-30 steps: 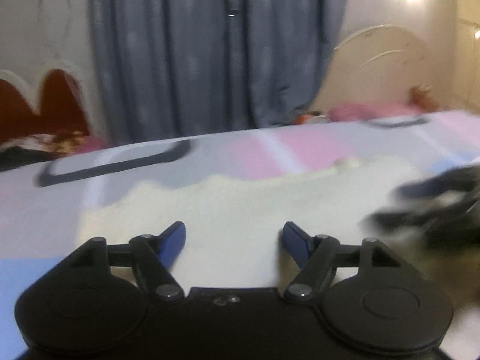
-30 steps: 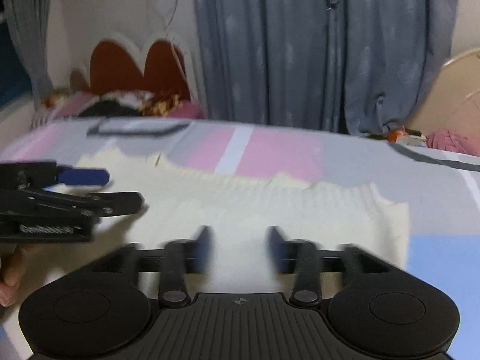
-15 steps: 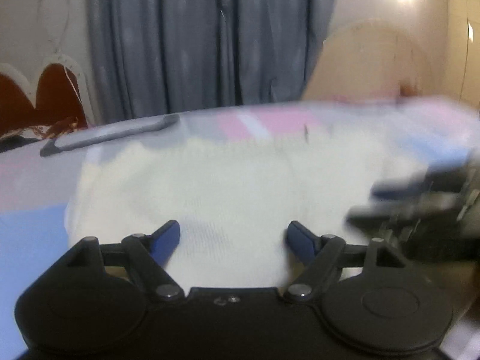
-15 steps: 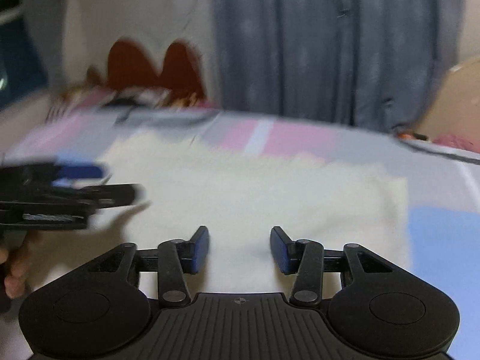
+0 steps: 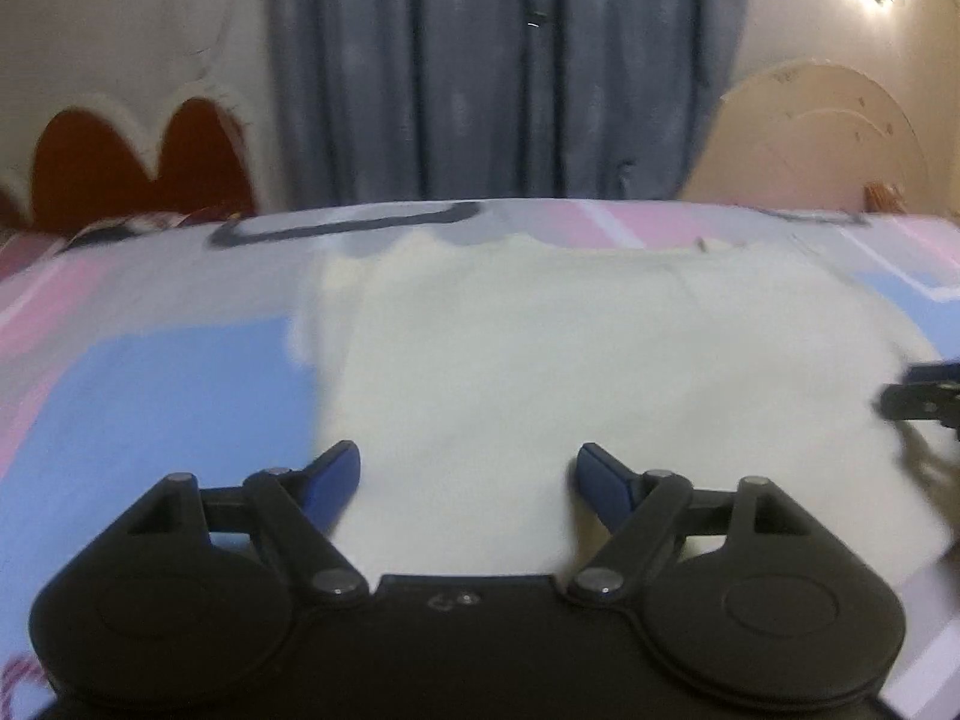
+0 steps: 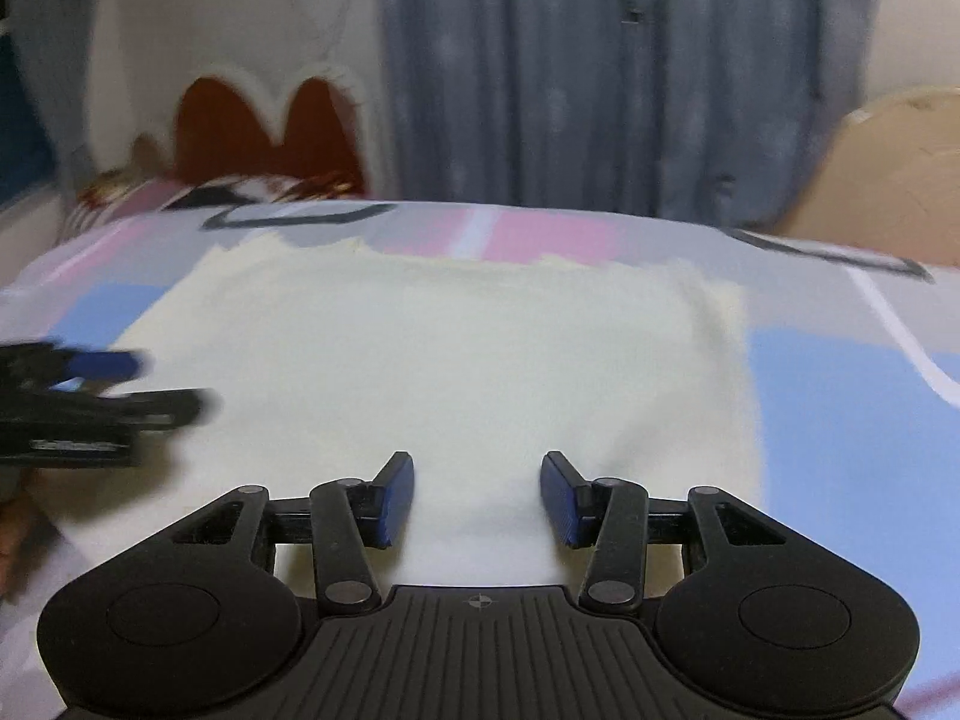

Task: Fold small clothes
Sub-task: 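Open both tools and smooth the folded sweater flat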

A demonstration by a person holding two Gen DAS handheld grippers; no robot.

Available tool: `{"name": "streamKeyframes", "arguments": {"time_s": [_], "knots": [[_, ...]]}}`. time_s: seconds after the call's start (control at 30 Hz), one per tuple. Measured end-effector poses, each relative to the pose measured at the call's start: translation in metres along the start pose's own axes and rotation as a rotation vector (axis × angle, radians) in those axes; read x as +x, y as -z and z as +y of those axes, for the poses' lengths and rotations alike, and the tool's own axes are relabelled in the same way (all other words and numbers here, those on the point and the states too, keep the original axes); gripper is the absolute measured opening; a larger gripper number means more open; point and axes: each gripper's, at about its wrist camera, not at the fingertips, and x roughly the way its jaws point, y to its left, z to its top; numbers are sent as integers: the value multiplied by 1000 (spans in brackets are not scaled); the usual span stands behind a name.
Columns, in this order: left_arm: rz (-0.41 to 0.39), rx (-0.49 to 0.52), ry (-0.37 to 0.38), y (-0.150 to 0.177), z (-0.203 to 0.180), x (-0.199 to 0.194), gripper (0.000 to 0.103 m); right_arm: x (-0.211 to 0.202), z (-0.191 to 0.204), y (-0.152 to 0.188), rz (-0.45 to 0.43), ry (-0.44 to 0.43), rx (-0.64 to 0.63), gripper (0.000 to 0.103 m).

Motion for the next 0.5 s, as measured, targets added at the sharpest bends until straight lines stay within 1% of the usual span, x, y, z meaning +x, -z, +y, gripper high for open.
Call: {"name": "streamKeyframes", "arguments": {"time_s": [0.03,0.07,0.13,0.17,0.23,0.27,0.3,0.33,0.37,0.43,0.5], "knots": [[-23,-22,10,1,3,-8,77,-10,-4,3,-12,7,20,46],[-56,-50,47,0,2,-16,78,-17,-4,4,-31,-9,39,46],[-84,-65,103,0,-12,-28,80,-29,11,6,-58,-67,56,46],[-77,-47,124,0,-26,-31,80,-32,22,8,-62,-94,48,46],[-35,-5,125,4,-46,-29,79,-34,46,15,-48,-143,16,46],[-3,17,116,6,-55,-24,78,-32,56,20,-27,-147,1,46],[24,24,98,11,-58,-21,74,-28,62,25,-3,-136,-8,46],[30,23,89,16,-56,-22,75,-27,66,31,13,-111,-17,46],[22,24,91,21,-53,-25,75,-30,66,35,0,-100,-33,46],[21,19,66,27,-43,-32,77,-39,63,39,-1,-69,-61,46],[22,-22,39,31,-25,-40,77,-44,52,43,-2,-14,-48,46]]}}
